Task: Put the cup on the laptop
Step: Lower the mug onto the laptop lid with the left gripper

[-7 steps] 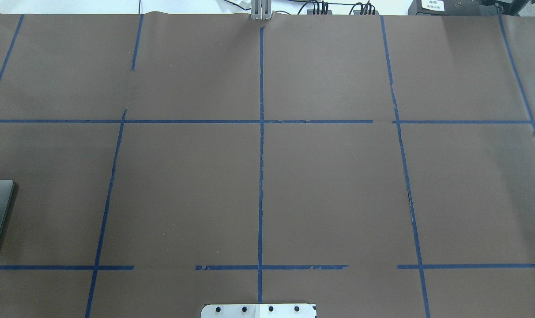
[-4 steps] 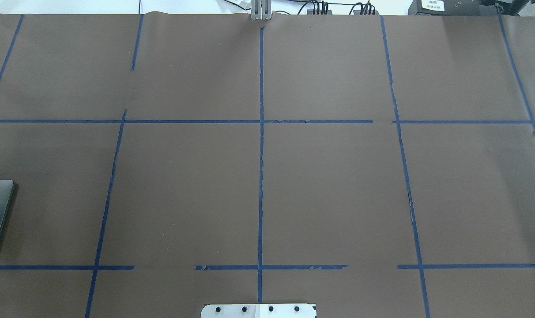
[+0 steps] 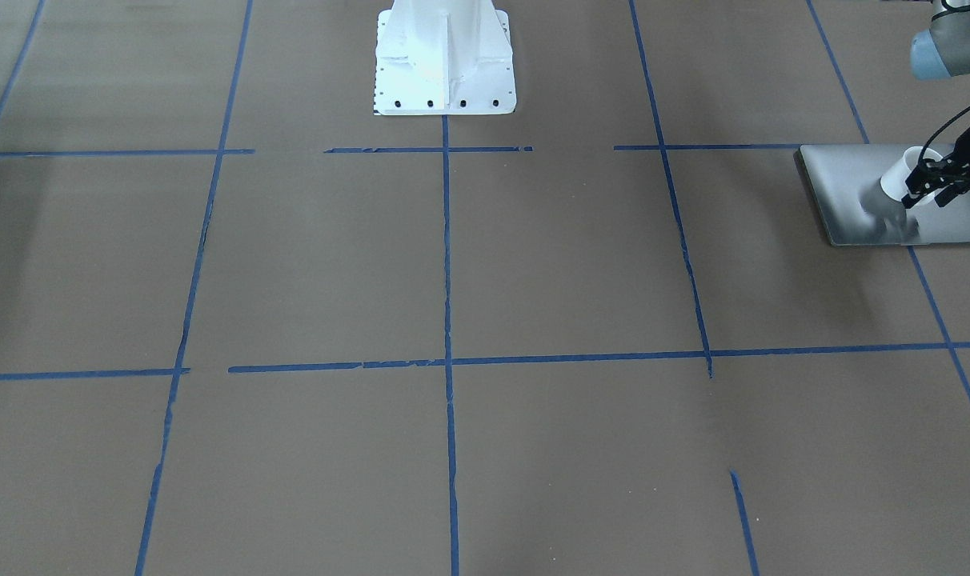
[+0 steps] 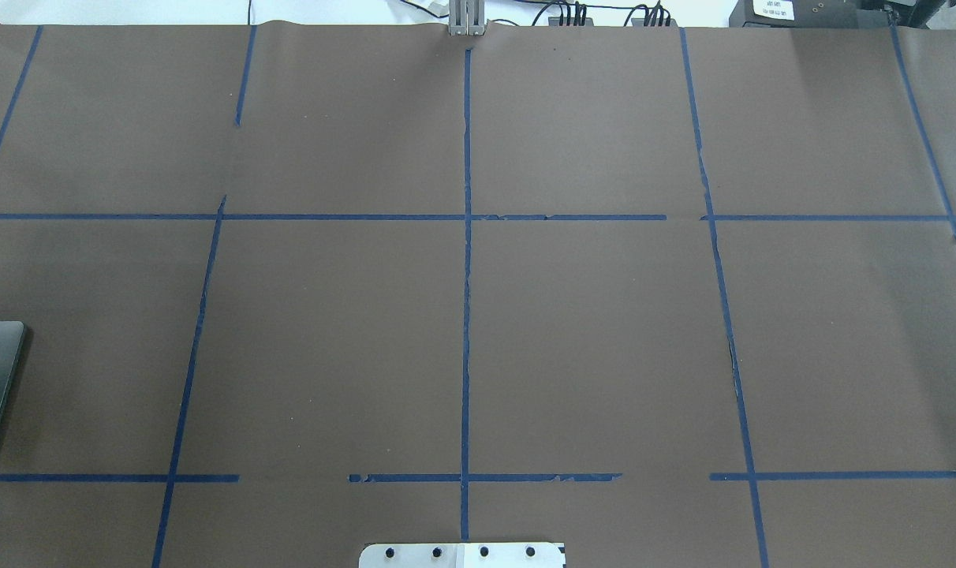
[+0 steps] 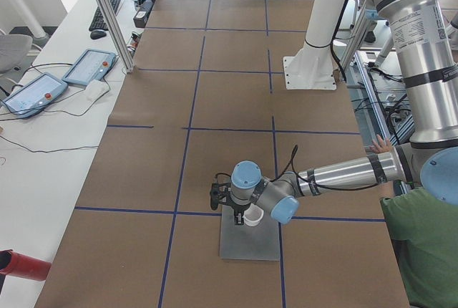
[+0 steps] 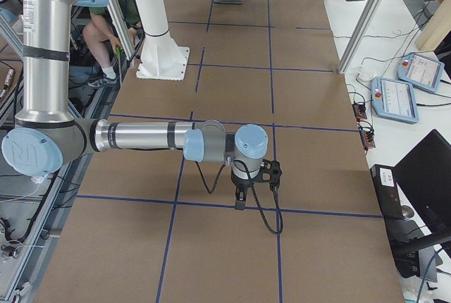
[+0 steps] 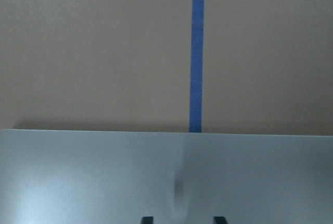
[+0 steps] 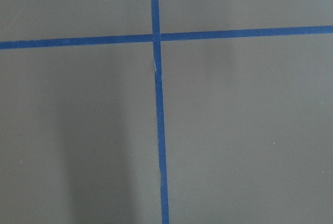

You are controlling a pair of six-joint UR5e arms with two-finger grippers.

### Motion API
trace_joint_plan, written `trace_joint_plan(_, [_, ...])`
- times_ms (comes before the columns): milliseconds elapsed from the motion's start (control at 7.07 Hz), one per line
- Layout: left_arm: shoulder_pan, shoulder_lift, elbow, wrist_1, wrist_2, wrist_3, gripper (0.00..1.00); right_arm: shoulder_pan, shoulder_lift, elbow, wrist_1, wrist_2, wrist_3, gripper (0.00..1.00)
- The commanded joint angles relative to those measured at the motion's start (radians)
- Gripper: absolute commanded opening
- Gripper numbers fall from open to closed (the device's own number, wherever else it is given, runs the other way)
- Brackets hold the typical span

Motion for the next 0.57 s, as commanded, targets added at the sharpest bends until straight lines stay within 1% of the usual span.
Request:
trace_joint_plan(0, [-0.001,-0.009,-0.012,-0.005,-0.002,0.016,1.0,0.0,0.0,0.0,0.0,0.0,0.0,1.0])
trace_joint_plan(142, [-0.006,-0.029,-0.006,0.015,-0.002,0.11,1.0,0.0,0.0,0.0,0.0,0.0,0.0,1.0])
trace_joint_plan(283, [-0.021,-0.053,-0.006,0.065,-0.016,0.128,1.0,0.0,0.0,0.0,0.0,0.0,0.0,1.0])
trace_joint_plan(425, [-0.065,-0.087,-0.006,0.131,-0.018,0.214,1.0,0.0,0.0,0.0,0.0,0.0,0.0,1.0])
